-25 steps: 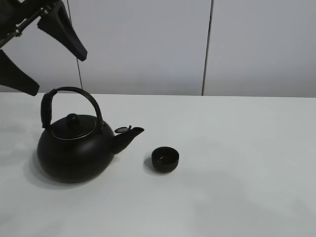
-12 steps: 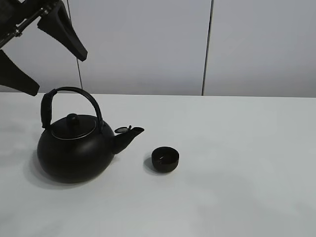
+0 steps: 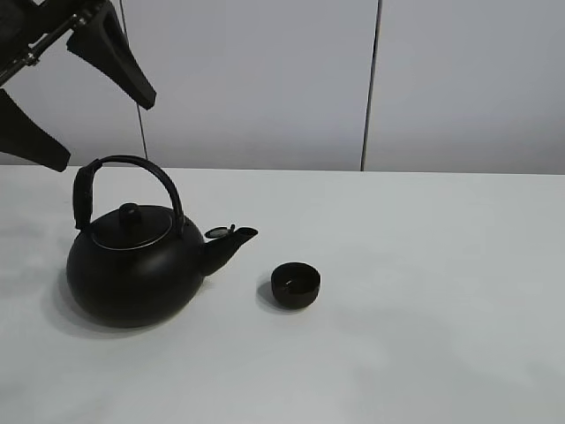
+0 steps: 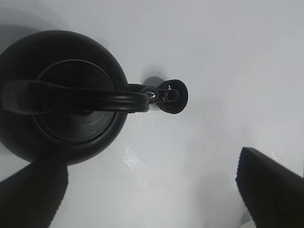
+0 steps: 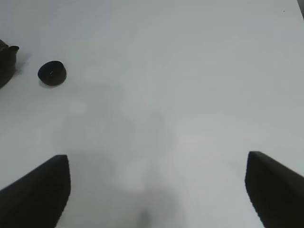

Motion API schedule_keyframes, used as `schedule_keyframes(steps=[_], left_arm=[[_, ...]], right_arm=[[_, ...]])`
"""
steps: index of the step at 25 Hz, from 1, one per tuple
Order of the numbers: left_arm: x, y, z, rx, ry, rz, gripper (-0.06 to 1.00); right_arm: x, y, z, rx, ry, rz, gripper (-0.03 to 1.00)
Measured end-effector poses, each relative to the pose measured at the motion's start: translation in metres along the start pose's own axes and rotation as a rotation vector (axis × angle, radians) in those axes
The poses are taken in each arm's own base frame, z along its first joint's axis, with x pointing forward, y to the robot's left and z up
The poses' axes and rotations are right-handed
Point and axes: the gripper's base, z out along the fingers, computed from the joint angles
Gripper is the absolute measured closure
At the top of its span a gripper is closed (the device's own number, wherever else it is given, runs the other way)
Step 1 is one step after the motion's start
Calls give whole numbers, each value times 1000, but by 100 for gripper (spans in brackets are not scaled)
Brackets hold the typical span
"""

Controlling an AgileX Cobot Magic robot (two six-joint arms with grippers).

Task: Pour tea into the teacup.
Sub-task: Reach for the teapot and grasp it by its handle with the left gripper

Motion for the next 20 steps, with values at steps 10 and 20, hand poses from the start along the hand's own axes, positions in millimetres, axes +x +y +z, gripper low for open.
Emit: schedule_keyframes(steps=[10, 20], left_arm=[[-15, 1, -1, -54, -181, 35, 25], [54, 35, 7, -287, -686, 224, 25]], right_arm=[[0, 0, 0, 0, 0, 0, 27], [0, 0, 0, 0, -1, 0, 27]])
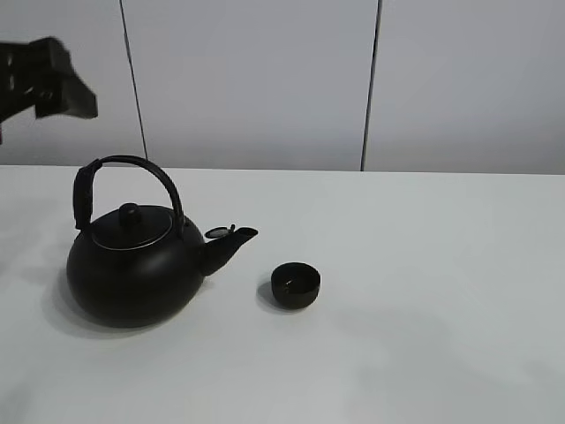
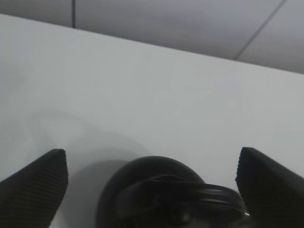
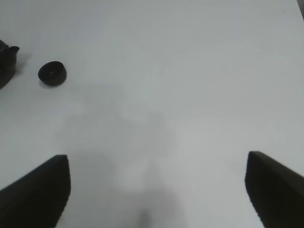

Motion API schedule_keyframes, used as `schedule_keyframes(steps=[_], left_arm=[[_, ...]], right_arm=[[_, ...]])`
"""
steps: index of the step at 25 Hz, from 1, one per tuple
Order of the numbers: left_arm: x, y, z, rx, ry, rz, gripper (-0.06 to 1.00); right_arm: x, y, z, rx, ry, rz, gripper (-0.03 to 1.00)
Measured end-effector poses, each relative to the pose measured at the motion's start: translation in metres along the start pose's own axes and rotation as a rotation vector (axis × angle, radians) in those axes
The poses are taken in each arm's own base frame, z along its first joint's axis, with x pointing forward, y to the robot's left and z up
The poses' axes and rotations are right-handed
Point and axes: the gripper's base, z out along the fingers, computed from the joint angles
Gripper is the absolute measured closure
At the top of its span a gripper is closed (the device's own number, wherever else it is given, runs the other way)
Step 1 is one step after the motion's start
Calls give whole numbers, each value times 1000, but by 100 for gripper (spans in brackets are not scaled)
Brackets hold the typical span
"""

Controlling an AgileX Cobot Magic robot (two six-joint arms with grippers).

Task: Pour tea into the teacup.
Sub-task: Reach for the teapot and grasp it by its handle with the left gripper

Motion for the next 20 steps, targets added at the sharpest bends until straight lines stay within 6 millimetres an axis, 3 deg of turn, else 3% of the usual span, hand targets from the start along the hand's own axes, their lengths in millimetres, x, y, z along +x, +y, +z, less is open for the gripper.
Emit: schedule_keyframes(steps=[5, 9, 14, 20], left_arm=[[51, 15, -17, -30, -123, 174, 25], [71, 24, -27, -18, -197, 275, 25], [92, 28, -11, -25, -155, 333, 25], [101, 30, 4, -24, -225, 353, 25]], right_arm=[[0, 0, 0, -1, -1, 0, 27], [0, 0, 0, -1, -2, 0, 27], [0, 0, 0, -1, -2, 0, 27], [0, 0, 0, -1, -2, 0, 28]])
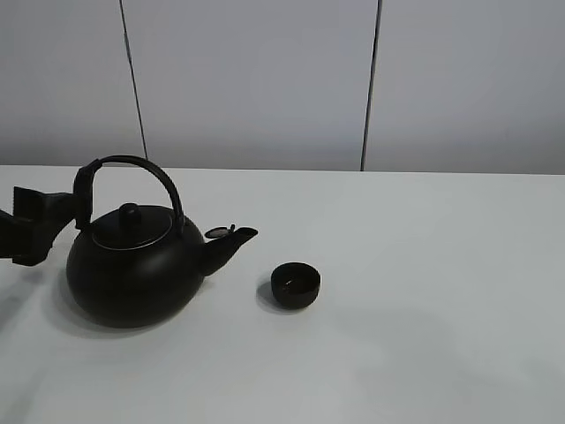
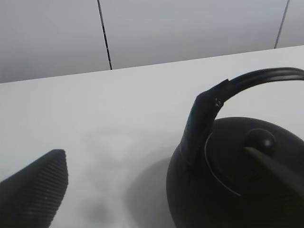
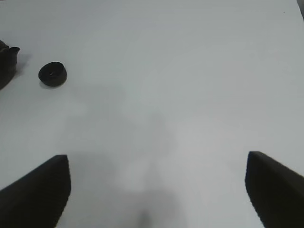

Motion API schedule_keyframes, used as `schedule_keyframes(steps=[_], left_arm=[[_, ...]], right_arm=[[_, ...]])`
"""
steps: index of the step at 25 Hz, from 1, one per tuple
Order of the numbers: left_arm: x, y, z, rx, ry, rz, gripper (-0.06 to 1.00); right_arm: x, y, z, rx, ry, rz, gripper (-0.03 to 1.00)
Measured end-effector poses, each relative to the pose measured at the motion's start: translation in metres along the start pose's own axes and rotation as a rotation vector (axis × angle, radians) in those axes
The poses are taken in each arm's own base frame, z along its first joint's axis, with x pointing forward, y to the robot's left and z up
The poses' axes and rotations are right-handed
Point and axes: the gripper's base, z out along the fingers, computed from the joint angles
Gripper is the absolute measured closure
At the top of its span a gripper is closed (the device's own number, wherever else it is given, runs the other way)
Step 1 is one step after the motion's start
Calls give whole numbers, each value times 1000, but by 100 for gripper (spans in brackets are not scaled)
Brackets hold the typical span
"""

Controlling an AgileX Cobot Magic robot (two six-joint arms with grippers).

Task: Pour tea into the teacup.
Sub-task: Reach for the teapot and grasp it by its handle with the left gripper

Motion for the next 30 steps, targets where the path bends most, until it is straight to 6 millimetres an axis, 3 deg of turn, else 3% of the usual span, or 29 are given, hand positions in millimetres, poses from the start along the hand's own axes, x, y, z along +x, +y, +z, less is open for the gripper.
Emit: schedule_keyframes(steps=[8, 14, 30], left_arm=[[-1, -4, 17, 3, -25, -34, 25], [-4, 6, 24, -7, -36, -29, 25], [-2, -3, 42, 69, 32, 4, 25]], right_arm=[[0, 0, 0, 0, 0, 0, 28], [0, 0, 0, 0, -3, 0, 28], [0, 0, 0, 0, -4, 0, 28]])
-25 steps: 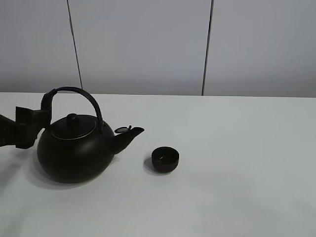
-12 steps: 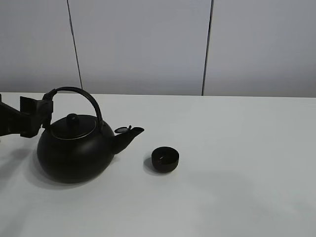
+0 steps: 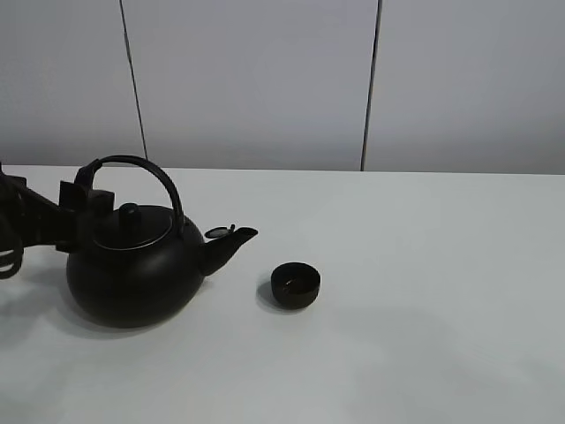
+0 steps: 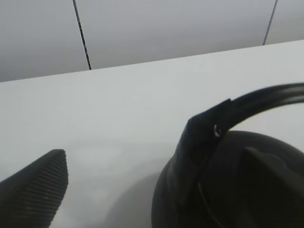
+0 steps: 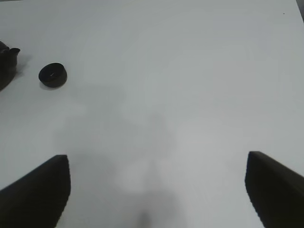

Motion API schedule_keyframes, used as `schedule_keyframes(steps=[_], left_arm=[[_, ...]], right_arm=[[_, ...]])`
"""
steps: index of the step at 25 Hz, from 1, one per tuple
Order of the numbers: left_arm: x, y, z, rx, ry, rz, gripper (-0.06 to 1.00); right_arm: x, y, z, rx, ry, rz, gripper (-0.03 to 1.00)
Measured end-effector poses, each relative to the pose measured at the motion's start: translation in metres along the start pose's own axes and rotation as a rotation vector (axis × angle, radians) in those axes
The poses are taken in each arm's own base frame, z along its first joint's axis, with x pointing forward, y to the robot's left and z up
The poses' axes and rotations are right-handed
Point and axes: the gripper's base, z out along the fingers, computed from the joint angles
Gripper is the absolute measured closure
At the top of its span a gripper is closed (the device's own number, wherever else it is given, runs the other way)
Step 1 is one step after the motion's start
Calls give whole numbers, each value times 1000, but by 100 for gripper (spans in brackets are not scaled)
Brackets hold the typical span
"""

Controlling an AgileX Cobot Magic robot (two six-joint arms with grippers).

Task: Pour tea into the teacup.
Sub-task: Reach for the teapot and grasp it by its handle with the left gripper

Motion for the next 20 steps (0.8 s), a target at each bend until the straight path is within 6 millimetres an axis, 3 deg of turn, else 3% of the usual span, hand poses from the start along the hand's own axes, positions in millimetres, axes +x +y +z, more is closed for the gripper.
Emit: schedule_keyframes(steps=[3, 16, 20], left_arm=[[8, -1, 3, 1, 19, 0, 25], [7, -2, 17, -2, -10, -10, 25], [5, -1, 17, -8, -32, -11, 33]], right_arm=[[0, 0, 0, 0, 0, 0, 28], [0, 0, 0, 0, 0, 1, 28], [0, 0, 0, 0, 0, 1, 28]])
